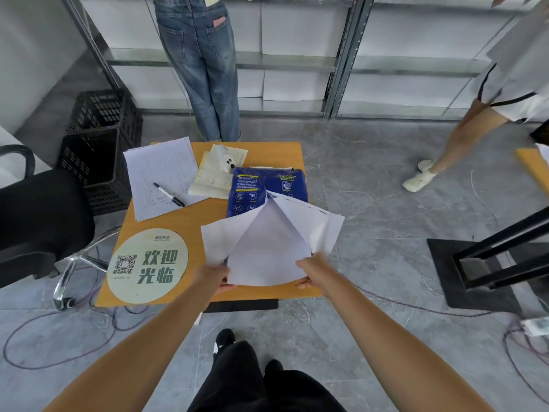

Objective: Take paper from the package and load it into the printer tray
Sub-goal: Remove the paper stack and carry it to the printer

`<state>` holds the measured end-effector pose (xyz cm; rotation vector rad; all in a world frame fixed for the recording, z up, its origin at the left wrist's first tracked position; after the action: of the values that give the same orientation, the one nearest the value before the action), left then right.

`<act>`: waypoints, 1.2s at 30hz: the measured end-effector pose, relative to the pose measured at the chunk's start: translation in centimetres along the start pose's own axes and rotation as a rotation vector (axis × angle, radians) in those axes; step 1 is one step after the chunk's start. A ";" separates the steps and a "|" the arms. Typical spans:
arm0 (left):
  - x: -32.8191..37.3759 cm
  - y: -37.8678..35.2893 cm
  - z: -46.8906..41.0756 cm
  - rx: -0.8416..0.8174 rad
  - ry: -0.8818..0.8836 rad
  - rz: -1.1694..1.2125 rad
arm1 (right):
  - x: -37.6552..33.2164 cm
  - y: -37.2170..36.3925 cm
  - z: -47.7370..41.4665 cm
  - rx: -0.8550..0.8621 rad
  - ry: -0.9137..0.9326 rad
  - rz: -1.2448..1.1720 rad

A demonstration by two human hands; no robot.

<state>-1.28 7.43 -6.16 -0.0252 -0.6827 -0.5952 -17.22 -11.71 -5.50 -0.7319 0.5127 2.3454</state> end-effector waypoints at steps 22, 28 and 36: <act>-1.5 0.3 1.0 -0.635 -0.027 -0.120 | 2.8 3.4 0.9 -0.342 -0.065 0.082; 0.3 -1.8 -1.8 -0.212 -0.104 -0.064 | 0.3 1.7 -2.2 0.107 0.011 0.018; -0.3 -0.5 -2.0 -0.308 -0.045 0.071 | 1.6 1.6 -1.5 -0.019 -0.015 -0.120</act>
<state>-0.55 6.77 -7.95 -0.3495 -0.6254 -0.6280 -18.78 -12.95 -7.34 -0.7324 0.4285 2.2457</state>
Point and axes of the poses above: each hand's wrist, its own z-axis away from the middle knuckle, its own y-axis out of the back of the hand, x = y × z, the point moved 4 cm from there along -z, towards the middle knuckle, and after that the axes turned 2 degrees about -z, right-handed, at the moved point
